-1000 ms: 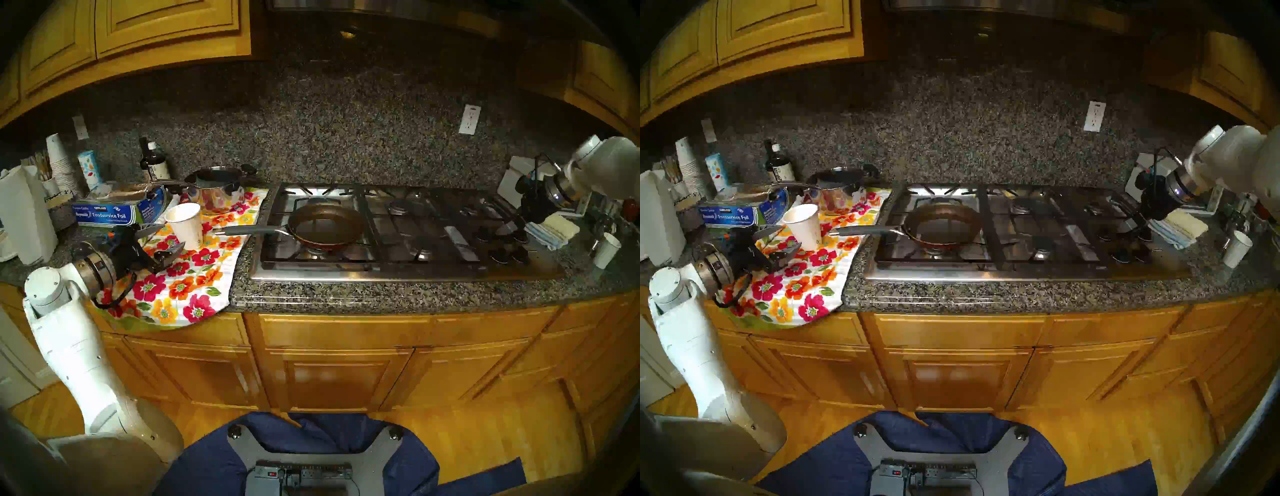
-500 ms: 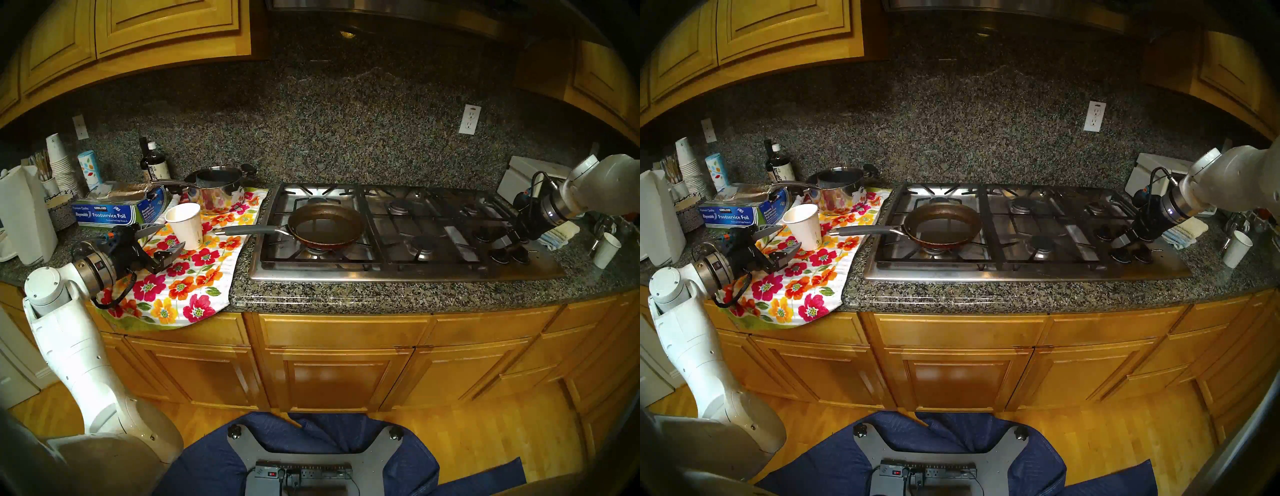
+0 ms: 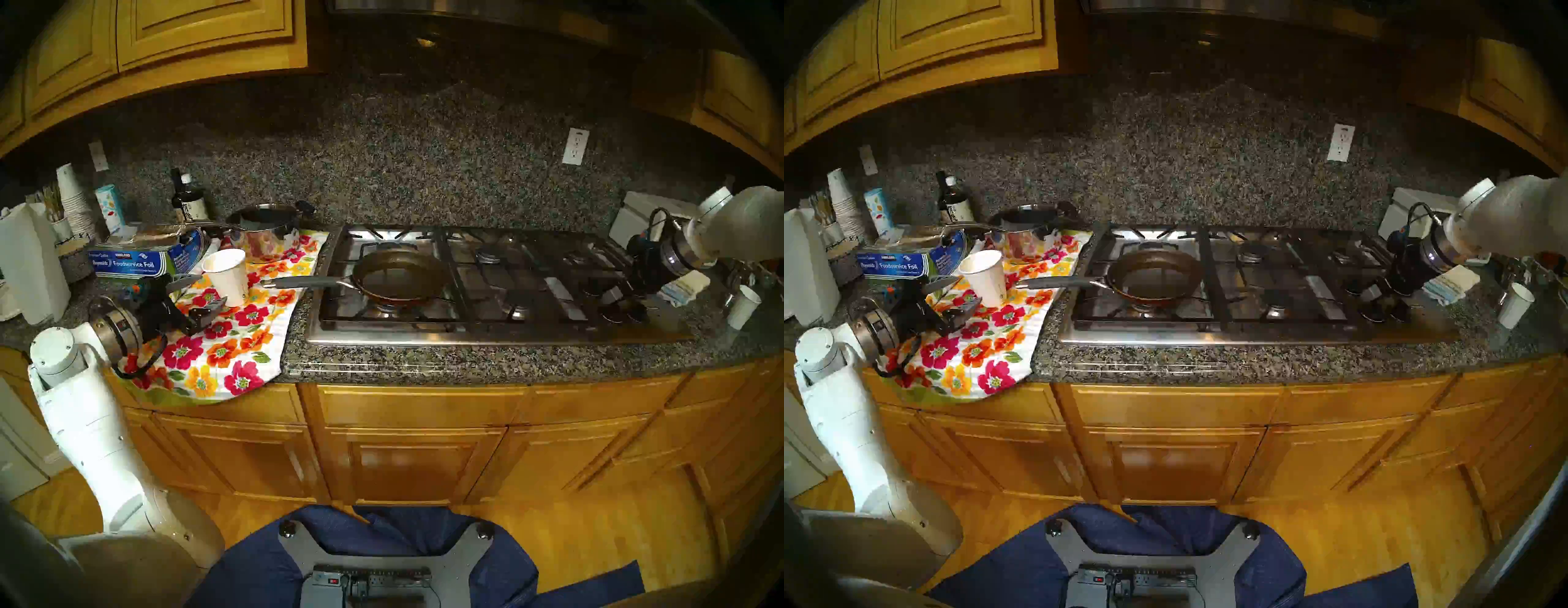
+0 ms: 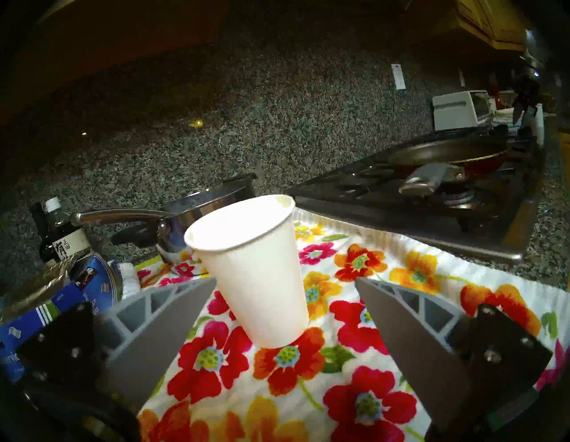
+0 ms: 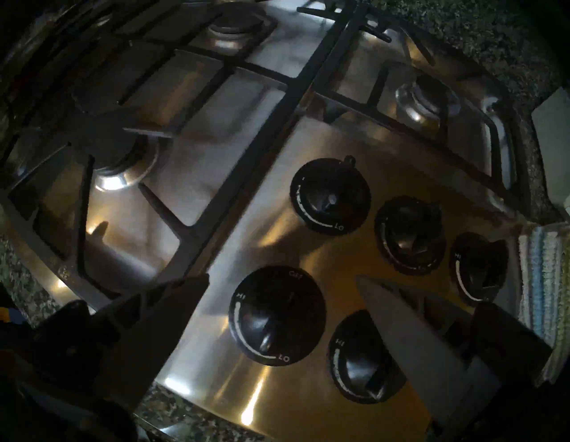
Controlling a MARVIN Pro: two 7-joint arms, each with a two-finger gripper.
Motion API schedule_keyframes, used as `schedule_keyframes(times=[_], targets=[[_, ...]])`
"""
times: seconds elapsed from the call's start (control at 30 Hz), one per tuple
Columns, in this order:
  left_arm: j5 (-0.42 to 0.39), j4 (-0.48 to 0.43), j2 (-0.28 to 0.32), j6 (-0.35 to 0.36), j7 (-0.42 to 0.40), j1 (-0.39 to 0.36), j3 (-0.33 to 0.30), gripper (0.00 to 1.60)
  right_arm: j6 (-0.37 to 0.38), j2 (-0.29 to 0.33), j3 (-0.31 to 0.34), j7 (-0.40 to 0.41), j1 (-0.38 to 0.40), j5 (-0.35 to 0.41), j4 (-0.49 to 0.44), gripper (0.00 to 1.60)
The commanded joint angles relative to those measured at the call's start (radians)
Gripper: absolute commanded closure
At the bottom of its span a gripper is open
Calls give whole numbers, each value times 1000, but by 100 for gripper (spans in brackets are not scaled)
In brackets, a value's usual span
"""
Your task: Pick up the water cup, pour water into the pot, turn on the stove
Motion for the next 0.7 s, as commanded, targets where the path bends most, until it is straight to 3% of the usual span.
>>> schedule_keyframes(times=[0.0,0.5,0.67], targets=[[-22,-21,9,0,2,-25,-3,0,53,9,28,-19,73,61,-7,0],[-25,-21,10,1,2,-24,-2,0,64,21,9,-42,58,59,12,0],[-25,-21,10,1,2,-24,-2,0,104,21,10,-67,59,81,6,0]])
